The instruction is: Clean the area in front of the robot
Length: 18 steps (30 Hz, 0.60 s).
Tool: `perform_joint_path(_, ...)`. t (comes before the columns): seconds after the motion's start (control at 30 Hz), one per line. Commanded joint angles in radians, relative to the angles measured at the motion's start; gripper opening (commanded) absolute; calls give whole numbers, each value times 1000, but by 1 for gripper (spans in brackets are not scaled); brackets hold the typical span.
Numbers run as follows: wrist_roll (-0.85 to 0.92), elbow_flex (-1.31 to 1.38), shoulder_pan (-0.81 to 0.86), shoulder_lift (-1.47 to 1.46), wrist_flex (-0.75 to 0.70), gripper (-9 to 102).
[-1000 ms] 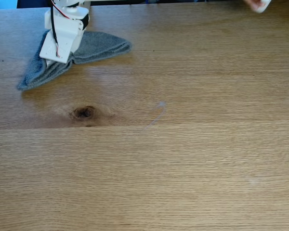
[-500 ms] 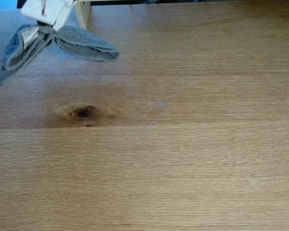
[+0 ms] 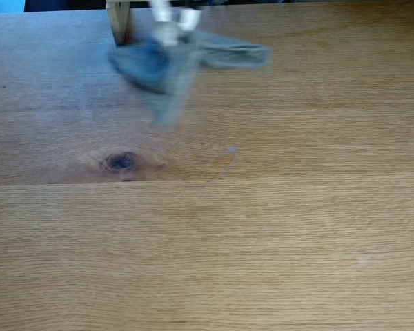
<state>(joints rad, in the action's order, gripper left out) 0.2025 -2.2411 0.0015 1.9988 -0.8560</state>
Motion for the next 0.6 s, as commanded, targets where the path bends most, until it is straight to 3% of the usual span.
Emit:
perform_joint_path(0.0, -58, 38, -143, -69, 57, 0)
perform_joint_path(0.2, -32, 57, -192, -365, 301, 0)
perform_joint_path(0.57, -20, 319, -186, -838, 469, 0)
